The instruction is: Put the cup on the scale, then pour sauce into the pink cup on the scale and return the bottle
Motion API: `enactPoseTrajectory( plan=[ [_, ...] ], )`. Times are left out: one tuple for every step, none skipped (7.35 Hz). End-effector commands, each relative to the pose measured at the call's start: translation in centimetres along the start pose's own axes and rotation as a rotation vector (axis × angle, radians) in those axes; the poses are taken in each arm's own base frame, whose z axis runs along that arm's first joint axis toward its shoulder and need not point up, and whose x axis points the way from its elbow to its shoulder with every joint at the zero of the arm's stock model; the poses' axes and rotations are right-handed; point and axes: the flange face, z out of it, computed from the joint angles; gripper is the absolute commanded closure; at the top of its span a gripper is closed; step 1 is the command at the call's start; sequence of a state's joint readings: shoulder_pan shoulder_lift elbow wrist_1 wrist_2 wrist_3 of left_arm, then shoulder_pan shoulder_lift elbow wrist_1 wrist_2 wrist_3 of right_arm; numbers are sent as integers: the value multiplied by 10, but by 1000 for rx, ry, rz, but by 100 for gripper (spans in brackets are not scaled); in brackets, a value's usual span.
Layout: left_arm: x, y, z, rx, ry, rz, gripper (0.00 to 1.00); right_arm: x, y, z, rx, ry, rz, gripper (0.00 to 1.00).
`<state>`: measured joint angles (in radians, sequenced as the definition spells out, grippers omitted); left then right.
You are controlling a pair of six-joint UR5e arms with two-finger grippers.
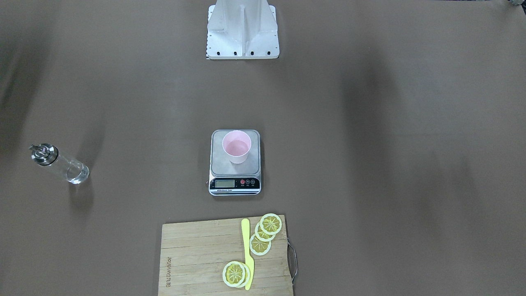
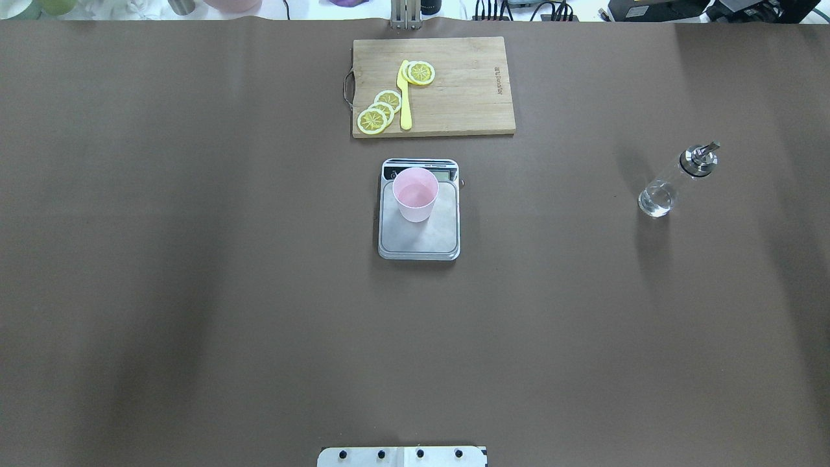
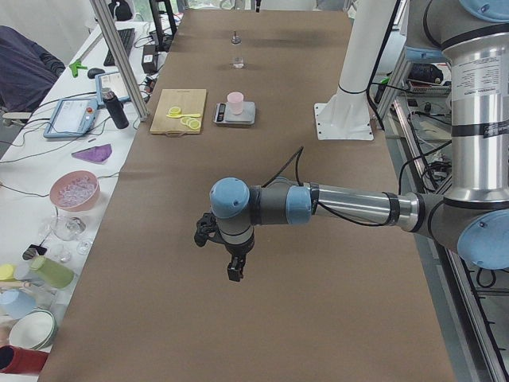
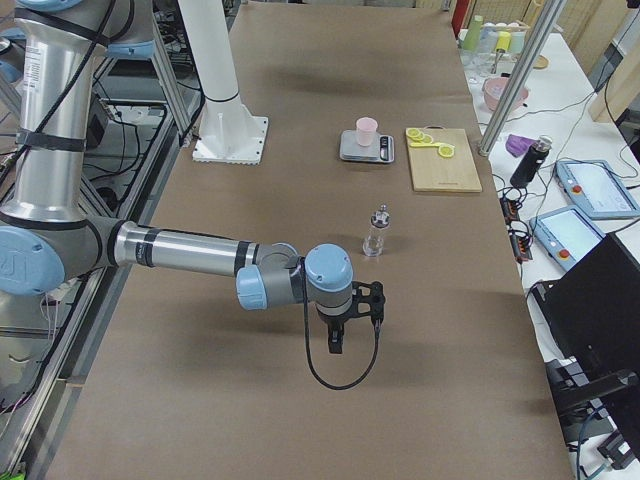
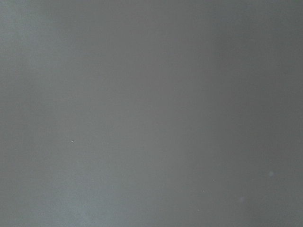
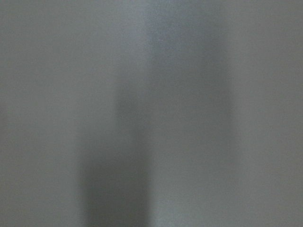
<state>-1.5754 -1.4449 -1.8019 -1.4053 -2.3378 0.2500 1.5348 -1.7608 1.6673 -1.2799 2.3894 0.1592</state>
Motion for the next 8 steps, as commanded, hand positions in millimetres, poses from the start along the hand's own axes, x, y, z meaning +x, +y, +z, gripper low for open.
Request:
enactPoseTrajectory(
  plan=[
    [0, 0, 0, 1, 0, 1, 2, -7, -6, -7, 16, -4, -49, 0],
    [0, 0, 0, 0, 0, 0, 2, -11, -4, -11, 22, -5, -70, 0],
    [-1, 0, 1, -1, 0, -1, 2, -12, -6, -12, 25, -3, -72, 0],
    [0, -1, 0, 0, 0, -1, 2, -14, -7, -12, 26, -4, -76, 0],
    [-1, 0, 1, -4, 2, -5, 2, -16, -9, -14, 31, -3, -81, 0],
    [-1, 0, 1, -6, 3, -8, 2, -16, -10, -15, 34, -3, -82, 0],
    [0, 0, 0, -6, 2, -8, 2, -19, -10, -17, 38, -2, -89, 0],
    [-1, 0, 1, -7, 2, -9, 2, -21, -10, -19, 43, 6, -94, 0]
  ],
)
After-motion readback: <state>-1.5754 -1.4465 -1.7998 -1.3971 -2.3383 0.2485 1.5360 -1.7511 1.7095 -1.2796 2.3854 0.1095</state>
